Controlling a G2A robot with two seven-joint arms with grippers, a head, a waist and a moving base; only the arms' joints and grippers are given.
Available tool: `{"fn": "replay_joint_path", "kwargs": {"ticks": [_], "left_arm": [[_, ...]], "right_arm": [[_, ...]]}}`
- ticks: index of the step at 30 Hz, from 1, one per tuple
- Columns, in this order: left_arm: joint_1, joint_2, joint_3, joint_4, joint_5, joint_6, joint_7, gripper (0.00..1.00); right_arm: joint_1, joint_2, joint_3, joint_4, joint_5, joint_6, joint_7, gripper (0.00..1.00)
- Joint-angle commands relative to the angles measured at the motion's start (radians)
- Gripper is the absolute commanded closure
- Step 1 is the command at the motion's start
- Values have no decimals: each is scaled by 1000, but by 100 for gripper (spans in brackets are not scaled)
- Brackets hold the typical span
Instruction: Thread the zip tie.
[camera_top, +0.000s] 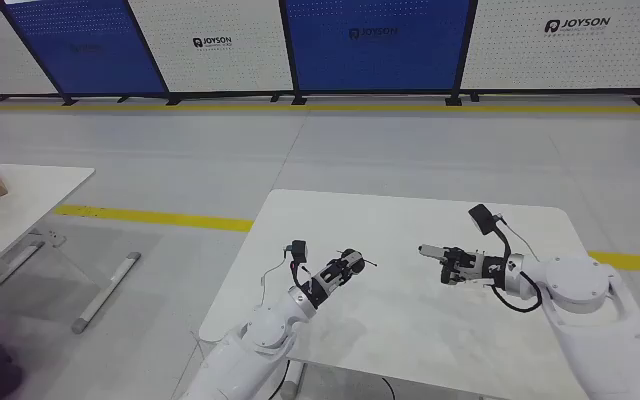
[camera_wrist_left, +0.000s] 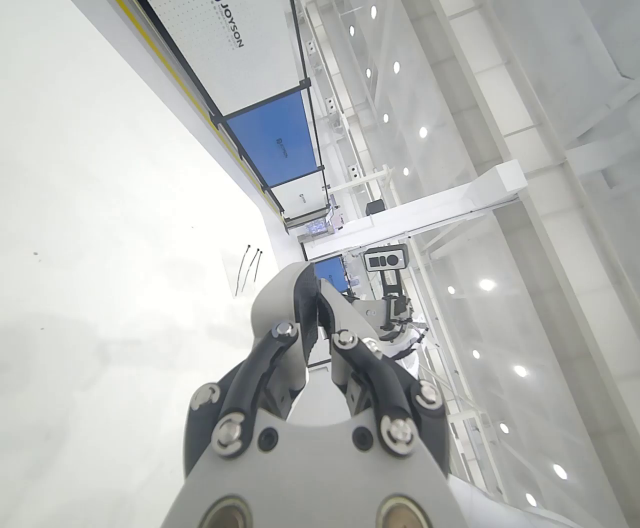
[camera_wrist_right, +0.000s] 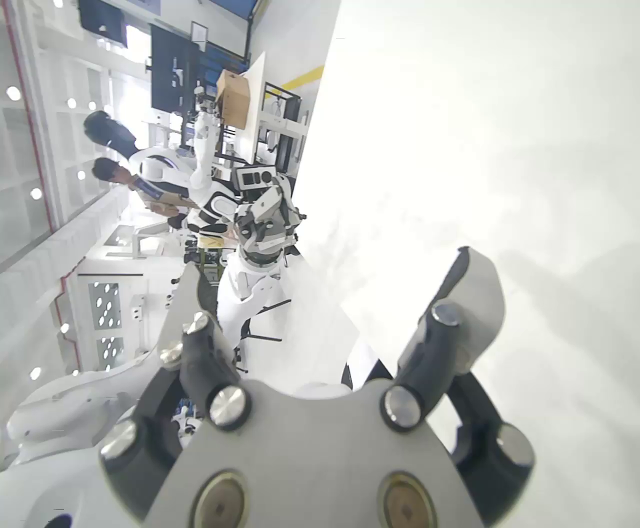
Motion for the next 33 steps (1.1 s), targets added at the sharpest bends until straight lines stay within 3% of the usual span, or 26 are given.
{"fn": "replay_joint_path", "kwargs": {"ticks": [1, 6, 9, 12, 17, 21, 33], "left_arm": [[0, 0, 0, 0, 0, 0, 0, 100], [0, 0, 0, 0, 0, 0, 0, 100], [0, 0, 0, 0, 0, 0, 0, 100], [0, 0, 0, 0, 0, 0, 0, 100], [0, 0, 0, 0, 0, 0, 0, 100], [0, 0, 0, 0, 0, 0, 0, 100], [0, 0, 0, 0, 0, 0, 0, 100]], "right_arm": [[-1, 0, -1, 0, 3, -7, -2, 0], [-1, 0, -1, 0, 3, -7, -2, 0], [-5, 8, -1, -31, -130, -46, -63, 0], [3, 25, 35, -49, -251, -20, -51, 0], [29, 51, 66, -73, -420, 19, 67, 0], [111, 56, 13, -45, -568, 57, 176, 0], [108, 54, 9, -27, -579, 78, 140, 0]]}}
